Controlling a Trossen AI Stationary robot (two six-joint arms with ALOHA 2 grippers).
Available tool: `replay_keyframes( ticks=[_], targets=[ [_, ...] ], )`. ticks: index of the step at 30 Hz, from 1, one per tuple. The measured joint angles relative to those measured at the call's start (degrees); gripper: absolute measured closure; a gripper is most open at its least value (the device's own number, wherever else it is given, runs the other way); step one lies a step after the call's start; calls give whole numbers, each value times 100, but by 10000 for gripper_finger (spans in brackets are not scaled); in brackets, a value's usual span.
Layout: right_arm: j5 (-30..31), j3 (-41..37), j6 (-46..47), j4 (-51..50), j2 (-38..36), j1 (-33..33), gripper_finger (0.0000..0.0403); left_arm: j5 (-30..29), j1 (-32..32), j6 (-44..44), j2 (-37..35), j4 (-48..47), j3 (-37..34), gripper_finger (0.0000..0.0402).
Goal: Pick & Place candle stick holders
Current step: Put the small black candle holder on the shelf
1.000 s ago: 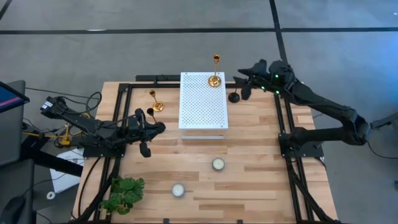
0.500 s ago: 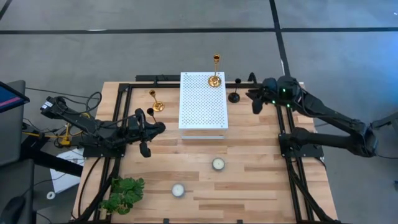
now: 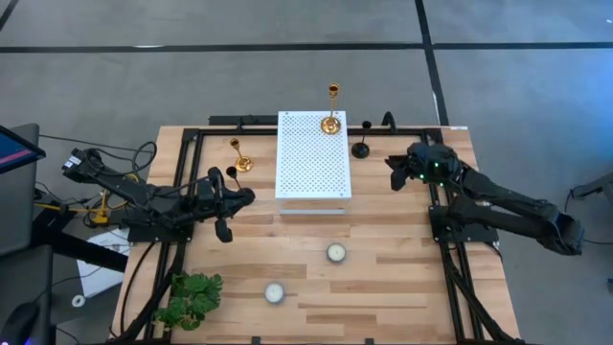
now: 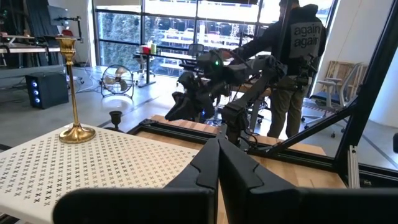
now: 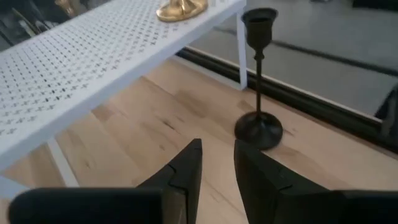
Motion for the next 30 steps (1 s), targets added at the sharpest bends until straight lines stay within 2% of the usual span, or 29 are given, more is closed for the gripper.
replay_keyframes(
  ticks=[8, 16, 20, 24, 27, 30],
  targets=[
    [-15, -899, 15, 1427, 281, 0, 317, 0, 0, 0, 1, 0, 0, 396],
    [-15, -1299, -319, 2427, 902, 0, 312, 0, 1, 0, 1, 0, 0, 396],
    [-15, -1300, -260, 2785, 1263, -7, 279, -2, 1, -1, -1, 0, 0, 396],
    [-8, -1298, -124, 3364, 1609, -7, 222, -32, 0, -1, 1, 0, 0, 396],
    [193, -1294, 124, 3749, 1836, -7, 182, -44, -1, -1, 1, 0, 0, 396],
    [657, -1217, 377, 3847, 2050, -7, 166, -44, -1, -1, 1, 2, 0, 396]
  ],
)
